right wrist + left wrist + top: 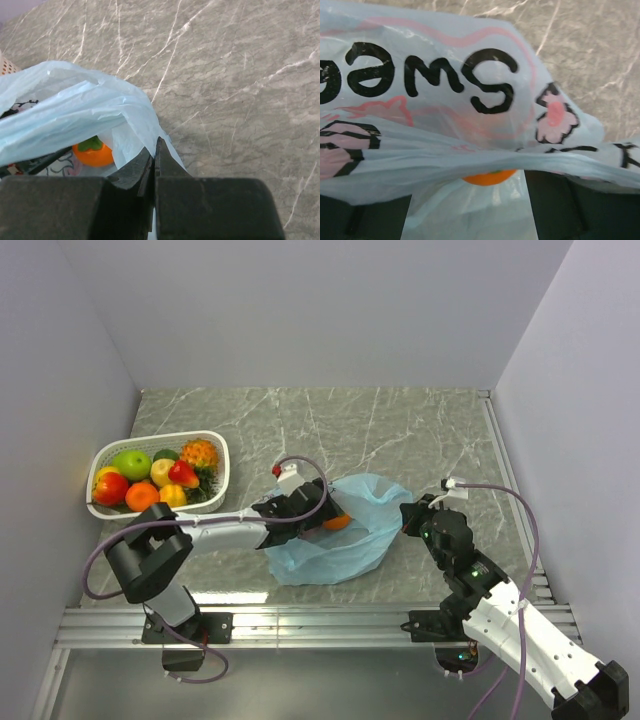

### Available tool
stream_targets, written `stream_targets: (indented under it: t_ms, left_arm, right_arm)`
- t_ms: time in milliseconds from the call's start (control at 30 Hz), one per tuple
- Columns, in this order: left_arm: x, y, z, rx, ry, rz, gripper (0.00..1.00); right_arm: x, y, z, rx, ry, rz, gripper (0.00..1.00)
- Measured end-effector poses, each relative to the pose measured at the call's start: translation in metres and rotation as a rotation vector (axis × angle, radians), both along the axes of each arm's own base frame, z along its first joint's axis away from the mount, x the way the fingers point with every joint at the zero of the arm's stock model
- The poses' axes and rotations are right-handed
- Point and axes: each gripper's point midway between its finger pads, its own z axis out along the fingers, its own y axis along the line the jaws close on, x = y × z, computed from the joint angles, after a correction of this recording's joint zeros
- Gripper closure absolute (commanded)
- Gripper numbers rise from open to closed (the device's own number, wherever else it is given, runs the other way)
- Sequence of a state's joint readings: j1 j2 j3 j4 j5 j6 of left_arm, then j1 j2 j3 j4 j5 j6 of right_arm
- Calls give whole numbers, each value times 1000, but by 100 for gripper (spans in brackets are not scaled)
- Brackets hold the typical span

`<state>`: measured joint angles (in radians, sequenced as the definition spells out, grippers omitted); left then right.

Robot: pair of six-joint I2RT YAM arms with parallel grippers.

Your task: Untie the knot of the plastic bag and take out the fruit

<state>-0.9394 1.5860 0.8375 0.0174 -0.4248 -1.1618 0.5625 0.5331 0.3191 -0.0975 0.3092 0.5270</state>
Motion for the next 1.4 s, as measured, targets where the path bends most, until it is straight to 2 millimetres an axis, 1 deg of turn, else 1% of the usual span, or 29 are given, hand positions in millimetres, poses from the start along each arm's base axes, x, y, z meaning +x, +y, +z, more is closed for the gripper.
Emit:
stream_targets:
  t_ms: [100,267,367,500,600,633,700,733,800,833,967,1033,1133,1267,1333,1400]
  left_arm:
    - [-3,0,-11,10,27,-9,19]
    - [-5,-4,-23,14,53,-22,25]
    - [-3,-9,-24,-2,49,-29,27]
    - [1,-18,-23,-36,36,-34,36]
    - [7,-25,-22,-57,20,-35,46]
    - [9,-27,-21,-63,17,-34,54]
    - [10,-30,-20,-71,10,-38,62]
    - [10,-30,-20,-70,10,-40,69]
    - [10,-30,-19,-68,9,-42,74]
    - [9,-29,-19,-65,10,-44,79]
    - [3,-21,-16,-24,19,-62,88]
    - [-3,-15,-10,4,19,-80,89]
    - [-14,-10,6,40,-4,-133,90]
    - [-35,-11,37,61,-63,-232,91]
    - [-44,-13,48,70,-90,-282,91]
    - [-53,-15,63,71,-133,-347,90]
  right_arm:
    - [0,0,0,0,0,0,100]
    - [0,0,0,3,1,-1,100]
    - [0,1,0,4,1,1,100]
    - [0,1,0,5,1,2,100]
    - [0,1,0,5,1,3,100]
    - [0,1,0,5,2,3,100]
    - [0,1,0,5,2,3,100]
    - [0,1,0,5,2,3,100]
    - [0,1,0,6,1,2,100]
    - [0,1,0,5,1,2,100]
    - [0,0,0,4,0,0,100]
    - [0,-1,0,1,-1,-4,100]
    - [1,-2,0,-5,-2,-11,100]
    - [2,-3,-2,-17,1,-15,100]
    - [2,-3,-4,-25,8,-15,100]
    - [2,-4,-5,-30,11,-17,100]
